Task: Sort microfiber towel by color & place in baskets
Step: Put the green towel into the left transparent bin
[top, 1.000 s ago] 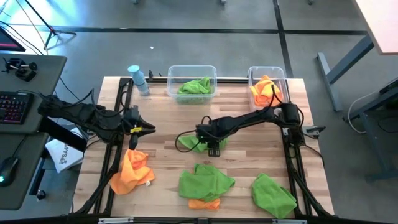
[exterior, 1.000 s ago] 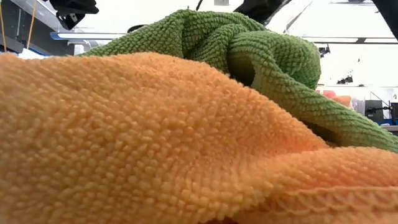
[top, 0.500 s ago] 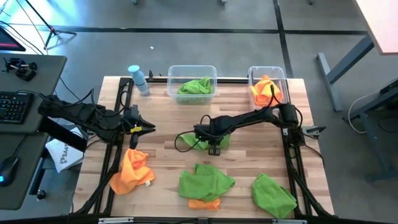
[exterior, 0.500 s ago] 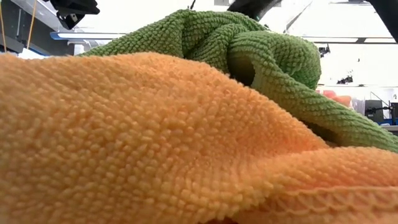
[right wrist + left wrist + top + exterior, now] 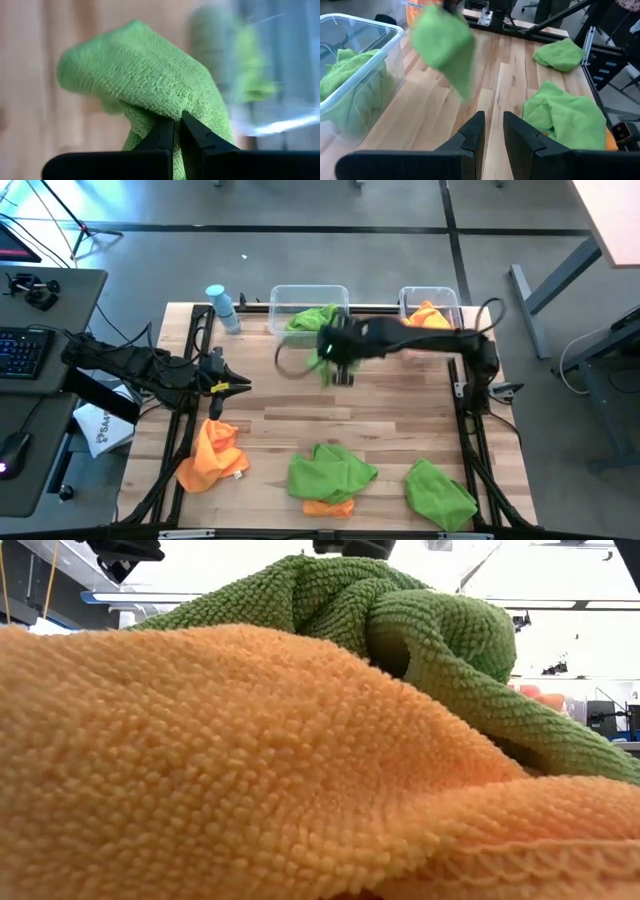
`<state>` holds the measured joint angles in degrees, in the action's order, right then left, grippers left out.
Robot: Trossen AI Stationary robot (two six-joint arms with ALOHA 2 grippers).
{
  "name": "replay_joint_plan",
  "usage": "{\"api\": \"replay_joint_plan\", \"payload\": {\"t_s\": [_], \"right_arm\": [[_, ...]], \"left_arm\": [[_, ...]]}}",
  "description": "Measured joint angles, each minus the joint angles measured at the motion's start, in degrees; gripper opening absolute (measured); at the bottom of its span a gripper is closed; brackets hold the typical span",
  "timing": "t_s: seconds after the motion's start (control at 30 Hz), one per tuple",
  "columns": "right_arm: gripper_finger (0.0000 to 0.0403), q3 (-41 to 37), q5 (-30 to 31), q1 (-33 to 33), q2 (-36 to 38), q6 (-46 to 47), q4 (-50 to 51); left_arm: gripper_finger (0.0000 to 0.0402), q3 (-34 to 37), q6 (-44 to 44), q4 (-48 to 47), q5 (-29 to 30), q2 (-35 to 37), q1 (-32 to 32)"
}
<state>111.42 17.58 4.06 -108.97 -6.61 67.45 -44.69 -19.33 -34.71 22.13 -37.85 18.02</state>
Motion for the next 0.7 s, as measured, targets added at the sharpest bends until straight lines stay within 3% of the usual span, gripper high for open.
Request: {"api": "replay_joint_plan", "payload": {"t_s": [0.1,0.33,0.47,0.7], "right_arm": [[0.0001,0.2,-0.4,3.6,4.0,-3.8,-6.2],[0.0001,0.2,-11.9,14.5,6.0,-8.7,-22.5],[0.0,0.2,-18.5,19.5,3.3,-8.8,-29.6],[0.0,0.2,-21.8,22.6,-4.5,-11.9,-31.2]], "left_arm": [[0.0057,0.0,0.0,0.7,0.0,0.0,0.0],[0.0057,0.0,0.0,1.7,2.8,0.0,0.0],[0.0057,0.0,0.0,1.7,4.6,0.0,0.0],[0.0057,0.0,-3.5,1.7,5.2,-0.3,0.0]]}}
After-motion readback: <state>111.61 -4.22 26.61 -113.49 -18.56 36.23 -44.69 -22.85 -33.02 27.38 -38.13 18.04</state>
